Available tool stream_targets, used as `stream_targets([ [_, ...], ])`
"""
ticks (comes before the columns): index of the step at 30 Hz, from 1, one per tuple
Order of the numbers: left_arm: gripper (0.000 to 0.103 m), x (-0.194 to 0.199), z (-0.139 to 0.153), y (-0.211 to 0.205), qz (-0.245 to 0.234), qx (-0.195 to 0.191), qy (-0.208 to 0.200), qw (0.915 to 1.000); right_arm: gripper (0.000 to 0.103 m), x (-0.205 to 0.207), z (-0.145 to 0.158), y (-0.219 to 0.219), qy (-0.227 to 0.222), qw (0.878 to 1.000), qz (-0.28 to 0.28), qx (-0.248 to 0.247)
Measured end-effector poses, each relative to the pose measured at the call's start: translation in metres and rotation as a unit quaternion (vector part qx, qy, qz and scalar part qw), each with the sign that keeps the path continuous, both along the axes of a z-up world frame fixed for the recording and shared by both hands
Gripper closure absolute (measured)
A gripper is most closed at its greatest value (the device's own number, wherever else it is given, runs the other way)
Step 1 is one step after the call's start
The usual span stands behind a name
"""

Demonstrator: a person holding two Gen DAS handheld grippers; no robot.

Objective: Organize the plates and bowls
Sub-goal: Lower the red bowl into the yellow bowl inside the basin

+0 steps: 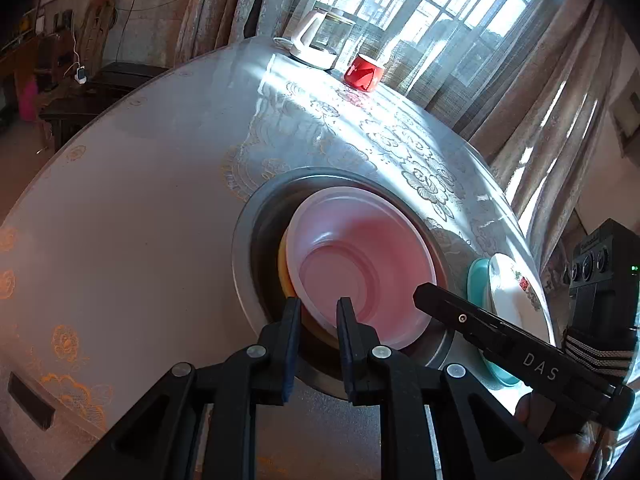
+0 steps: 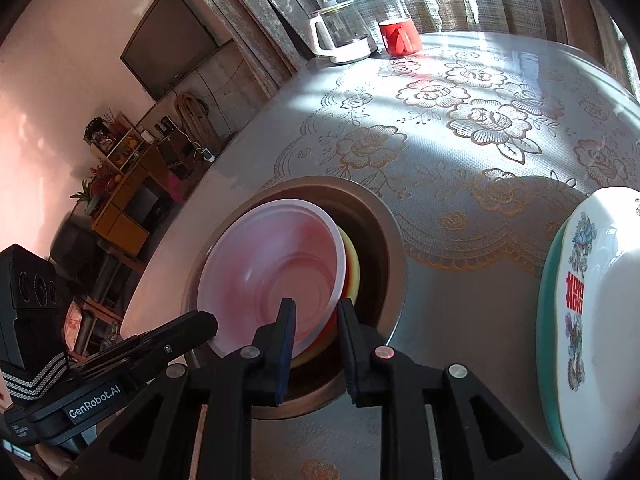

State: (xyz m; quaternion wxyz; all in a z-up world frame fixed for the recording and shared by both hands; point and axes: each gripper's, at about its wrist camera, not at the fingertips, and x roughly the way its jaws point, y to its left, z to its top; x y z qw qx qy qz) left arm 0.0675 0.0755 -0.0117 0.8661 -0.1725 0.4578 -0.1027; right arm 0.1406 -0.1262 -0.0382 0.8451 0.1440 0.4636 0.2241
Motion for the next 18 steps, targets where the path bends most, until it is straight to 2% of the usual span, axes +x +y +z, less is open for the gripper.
stream_targets([
  [8,0.085,-0.002,0.0015,-0.0056,0.0,0.029,-0.012,0.9995,0.081,-0.0003,0.0002,-0.0029,-0.001,1.0,-0.004,0.006],
  [18,0.084,-0.0044,0.0029,-0.0062,-0.001,0.038,-0.018,0.9991,0.081,-0.0046,0.001,-0.0017,-0.014,1.0,-0.001,0.001],
])
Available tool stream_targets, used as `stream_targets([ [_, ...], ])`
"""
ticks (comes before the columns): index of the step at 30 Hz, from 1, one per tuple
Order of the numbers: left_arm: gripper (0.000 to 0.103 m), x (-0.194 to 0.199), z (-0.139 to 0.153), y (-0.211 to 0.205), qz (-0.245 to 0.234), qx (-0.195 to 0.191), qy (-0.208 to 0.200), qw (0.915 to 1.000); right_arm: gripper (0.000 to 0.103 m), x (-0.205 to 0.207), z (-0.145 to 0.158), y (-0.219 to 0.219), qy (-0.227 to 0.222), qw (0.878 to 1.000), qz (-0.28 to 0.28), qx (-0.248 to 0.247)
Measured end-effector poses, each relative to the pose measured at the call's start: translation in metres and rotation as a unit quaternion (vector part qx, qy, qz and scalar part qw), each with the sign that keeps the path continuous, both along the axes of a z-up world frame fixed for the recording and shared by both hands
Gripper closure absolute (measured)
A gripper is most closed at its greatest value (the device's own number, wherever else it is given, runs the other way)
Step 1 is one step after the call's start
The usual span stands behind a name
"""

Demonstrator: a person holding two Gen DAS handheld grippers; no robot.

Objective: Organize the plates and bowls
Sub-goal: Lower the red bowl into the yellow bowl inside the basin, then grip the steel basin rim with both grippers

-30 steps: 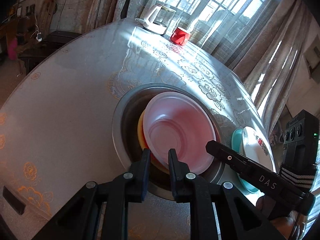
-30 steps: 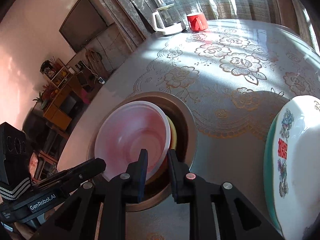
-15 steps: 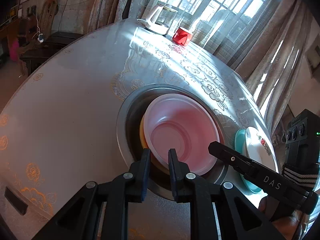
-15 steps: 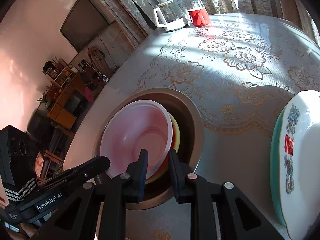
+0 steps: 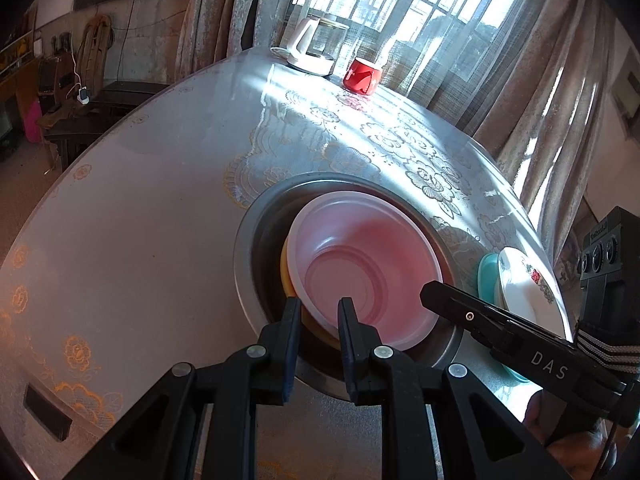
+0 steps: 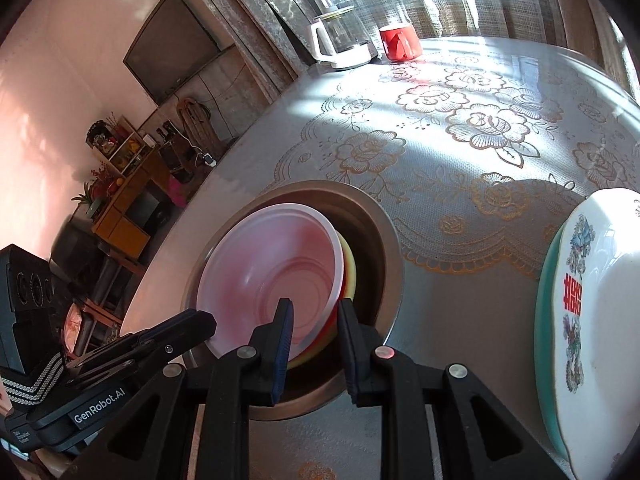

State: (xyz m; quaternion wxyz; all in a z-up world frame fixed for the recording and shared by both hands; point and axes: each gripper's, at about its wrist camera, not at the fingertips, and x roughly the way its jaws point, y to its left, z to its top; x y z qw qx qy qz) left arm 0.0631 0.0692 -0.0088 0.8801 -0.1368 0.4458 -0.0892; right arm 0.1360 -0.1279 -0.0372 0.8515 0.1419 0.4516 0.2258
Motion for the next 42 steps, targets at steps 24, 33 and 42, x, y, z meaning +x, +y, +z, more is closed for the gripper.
stream_targets([
  [24,0.074,-0.01,0.009,0.007,0.017,0.0,-0.016,0.9997,0.081,-0.018,0.002,-0.009,-0.026,0.999,-0.014,0.016],
  [33,0.073,-0.017,0.011,0.016,0.025,-0.004,-0.022,0.9994,0.081,-0.024,0.003,-0.01,-0.031,0.999,-0.011,0.02],
  [42,0.072,-0.025,0.013,0.04,0.043,-0.021,-0.036,0.9982,0.08,-0.03,0.003,-0.024,-0.036,0.998,-0.032,0.038],
])
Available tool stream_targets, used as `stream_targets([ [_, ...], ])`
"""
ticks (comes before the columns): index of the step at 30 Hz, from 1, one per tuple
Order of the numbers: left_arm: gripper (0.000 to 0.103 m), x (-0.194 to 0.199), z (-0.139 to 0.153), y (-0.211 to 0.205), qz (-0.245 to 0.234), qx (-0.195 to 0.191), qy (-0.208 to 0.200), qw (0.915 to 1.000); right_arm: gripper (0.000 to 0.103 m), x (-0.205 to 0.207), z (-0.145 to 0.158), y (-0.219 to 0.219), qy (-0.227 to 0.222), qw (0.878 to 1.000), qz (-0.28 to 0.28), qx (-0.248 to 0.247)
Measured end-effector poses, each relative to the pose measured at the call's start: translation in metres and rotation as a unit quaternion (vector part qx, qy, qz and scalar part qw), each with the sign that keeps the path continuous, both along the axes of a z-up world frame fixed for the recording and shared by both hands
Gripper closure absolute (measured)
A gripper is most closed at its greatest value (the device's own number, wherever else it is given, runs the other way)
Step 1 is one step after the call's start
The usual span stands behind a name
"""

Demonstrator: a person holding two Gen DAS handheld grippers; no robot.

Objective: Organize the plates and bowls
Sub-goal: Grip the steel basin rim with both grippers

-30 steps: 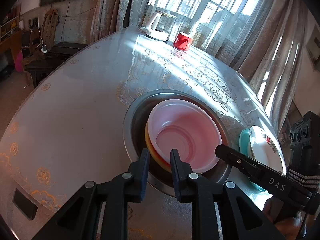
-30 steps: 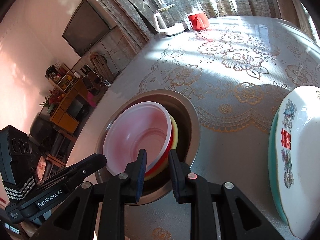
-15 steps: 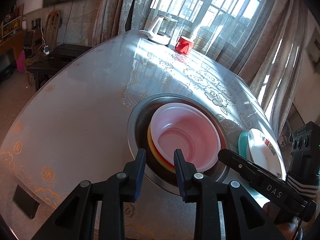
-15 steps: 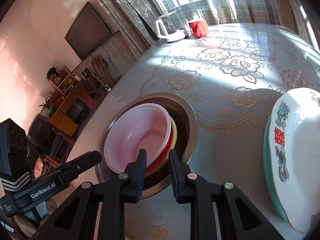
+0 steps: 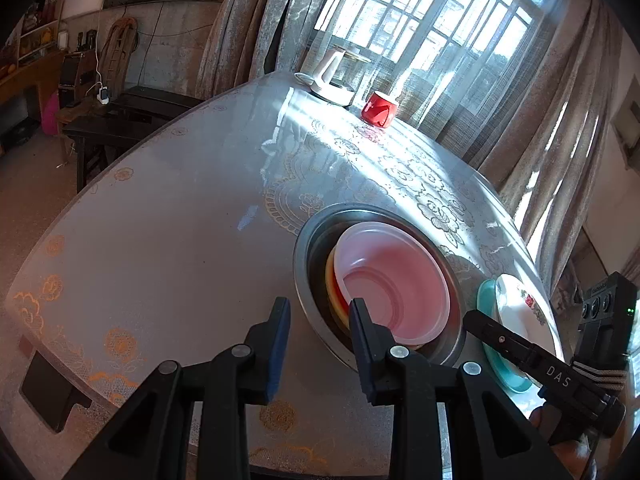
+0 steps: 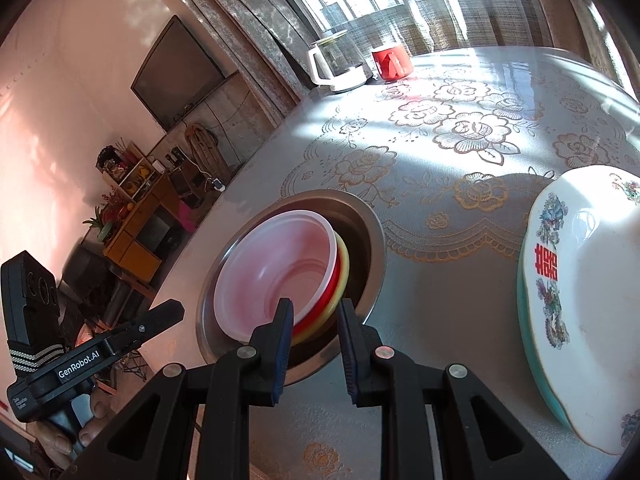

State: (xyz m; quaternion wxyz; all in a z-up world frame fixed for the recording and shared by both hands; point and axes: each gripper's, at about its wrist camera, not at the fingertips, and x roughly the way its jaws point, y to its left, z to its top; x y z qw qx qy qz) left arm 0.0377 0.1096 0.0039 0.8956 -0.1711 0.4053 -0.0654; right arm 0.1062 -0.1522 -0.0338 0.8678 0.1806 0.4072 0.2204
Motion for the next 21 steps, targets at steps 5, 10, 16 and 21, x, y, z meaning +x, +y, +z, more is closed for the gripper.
stream_targets([
  [5,0.073,-0.004,-0.009,0.01,-0.001,0.001,-0.003,1.0,0.08,0.0,-0.006,-0.013,0.012,1.0,-0.021,0.006],
  [10,0.073,0.0,-0.013,0.012,-0.008,-0.009,-0.003,0.9999,0.08,0.005,-0.014,-0.022,0.028,0.999,-0.035,0.017],
  [16,0.073,0.012,-0.017,0.009,-0.012,-0.008,0.008,0.9999,0.079,0.008,-0.017,-0.023,0.033,0.998,-0.037,0.025],
  [21,0.073,0.022,-0.023,0.01,-0.012,-0.011,0.019,0.9997,0.079,0.012,-0.017,-0.019,0.035,0.999,-0.032,0.022],
])
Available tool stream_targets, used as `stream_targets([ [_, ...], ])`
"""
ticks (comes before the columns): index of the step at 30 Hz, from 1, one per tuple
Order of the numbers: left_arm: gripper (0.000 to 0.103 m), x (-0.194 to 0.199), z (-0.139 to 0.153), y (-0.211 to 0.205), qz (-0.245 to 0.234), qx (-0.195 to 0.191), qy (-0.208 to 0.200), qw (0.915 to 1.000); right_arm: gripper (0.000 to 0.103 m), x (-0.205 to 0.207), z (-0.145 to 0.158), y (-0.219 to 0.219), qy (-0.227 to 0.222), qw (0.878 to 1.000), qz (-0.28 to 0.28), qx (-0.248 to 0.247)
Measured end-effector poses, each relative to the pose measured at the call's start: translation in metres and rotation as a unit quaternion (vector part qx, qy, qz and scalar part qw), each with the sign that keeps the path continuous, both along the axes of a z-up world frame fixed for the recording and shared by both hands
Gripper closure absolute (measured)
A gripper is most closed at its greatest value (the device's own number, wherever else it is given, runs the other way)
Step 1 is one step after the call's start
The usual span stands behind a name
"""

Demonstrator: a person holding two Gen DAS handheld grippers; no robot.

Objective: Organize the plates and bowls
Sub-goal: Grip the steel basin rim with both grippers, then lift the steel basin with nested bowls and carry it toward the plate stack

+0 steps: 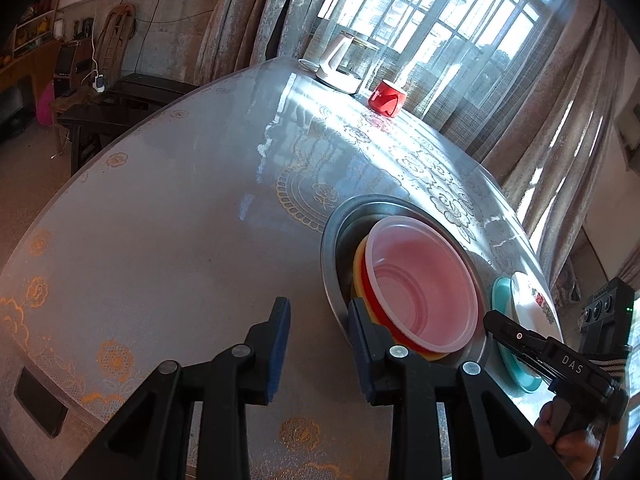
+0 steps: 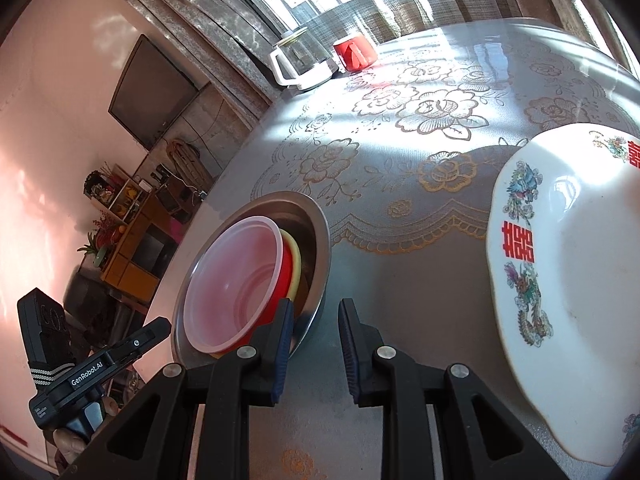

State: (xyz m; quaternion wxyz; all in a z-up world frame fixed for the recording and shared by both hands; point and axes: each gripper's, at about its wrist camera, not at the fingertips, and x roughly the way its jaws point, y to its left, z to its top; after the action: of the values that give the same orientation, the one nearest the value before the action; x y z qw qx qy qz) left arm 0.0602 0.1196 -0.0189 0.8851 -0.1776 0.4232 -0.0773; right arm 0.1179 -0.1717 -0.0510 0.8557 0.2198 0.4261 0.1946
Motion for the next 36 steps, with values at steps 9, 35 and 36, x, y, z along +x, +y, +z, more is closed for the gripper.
stream_targets([
  [9,0.076,0.012,-0.002,-0.006,-0.018,0.035,-0.016,0.9991,0.08,0.005,0.001,0.017,-0.002,0.999,0.014,-0.049],
  [35,0.082,0.025,-0.01,-0.014,-0.04,0.05,-0.023,0.9977,0.079,0.018,-0.009,0.011,0.037,0.999,0.01,-0.007],
  [36,0.083,0.025,-0.01,-0.014,-0.04,0.049,-0.023,0.9977,0.079,0.018,-0.009,0.01,0.037,0.999,0.01,-0.006],
])
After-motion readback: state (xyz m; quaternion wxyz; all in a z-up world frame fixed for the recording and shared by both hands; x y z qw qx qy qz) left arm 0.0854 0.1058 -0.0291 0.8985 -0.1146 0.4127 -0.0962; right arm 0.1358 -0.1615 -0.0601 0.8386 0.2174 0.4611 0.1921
